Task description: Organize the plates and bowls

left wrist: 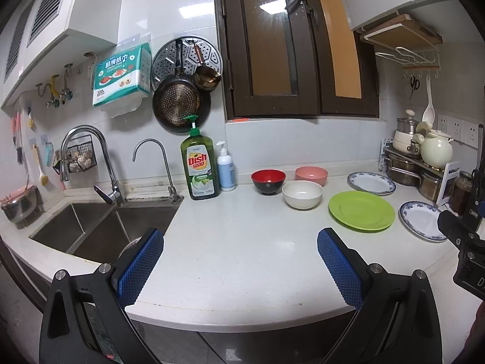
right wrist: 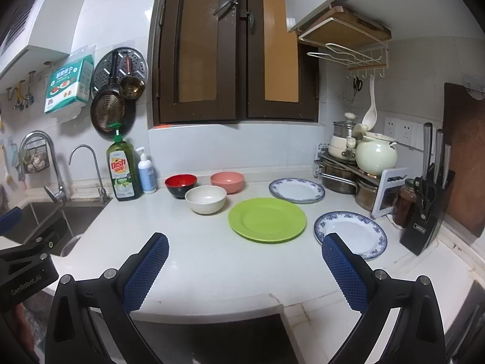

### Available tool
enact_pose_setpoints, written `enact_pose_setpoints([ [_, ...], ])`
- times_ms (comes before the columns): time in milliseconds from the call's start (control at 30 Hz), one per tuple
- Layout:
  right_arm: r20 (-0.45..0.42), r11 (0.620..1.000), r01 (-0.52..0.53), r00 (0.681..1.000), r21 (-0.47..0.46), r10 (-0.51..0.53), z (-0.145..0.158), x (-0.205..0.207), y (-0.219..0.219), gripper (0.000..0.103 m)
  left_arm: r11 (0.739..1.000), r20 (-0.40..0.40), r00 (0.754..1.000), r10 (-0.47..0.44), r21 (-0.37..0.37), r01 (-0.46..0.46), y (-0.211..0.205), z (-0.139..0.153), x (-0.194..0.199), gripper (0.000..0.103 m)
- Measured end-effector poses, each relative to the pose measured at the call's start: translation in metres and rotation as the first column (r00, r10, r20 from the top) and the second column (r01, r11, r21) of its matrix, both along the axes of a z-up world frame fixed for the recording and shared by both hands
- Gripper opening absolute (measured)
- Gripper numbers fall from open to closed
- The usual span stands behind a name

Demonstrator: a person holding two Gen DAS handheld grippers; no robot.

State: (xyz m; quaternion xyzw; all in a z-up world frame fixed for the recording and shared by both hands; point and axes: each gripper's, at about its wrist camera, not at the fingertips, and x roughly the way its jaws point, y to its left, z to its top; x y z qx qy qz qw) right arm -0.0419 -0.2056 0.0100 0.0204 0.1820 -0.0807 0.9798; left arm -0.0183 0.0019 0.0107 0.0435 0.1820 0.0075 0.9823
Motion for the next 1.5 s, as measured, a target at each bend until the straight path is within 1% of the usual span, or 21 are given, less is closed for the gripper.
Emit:
enact_pose_setpoints([
  [133, -0.003, 1.000, -0.008, 1.000, 0.011, 0.008, 0.000, 0.003, 0.000, 0.102, 1.000, 0.004, 1.000, 0.004, 0.014, -0.004, -0.001, 0.002, 0.000, 0.103],
  [1500, 0.004, 1.000, -0.015, 1.000, 0.016, 0.015, 0.003, 0.007, -0.003, 0.102, 1.000, 0.015, 1.000, -0.009, 0.007, 0.009, -0.007, 0.013, 0.006, 0.103],
])
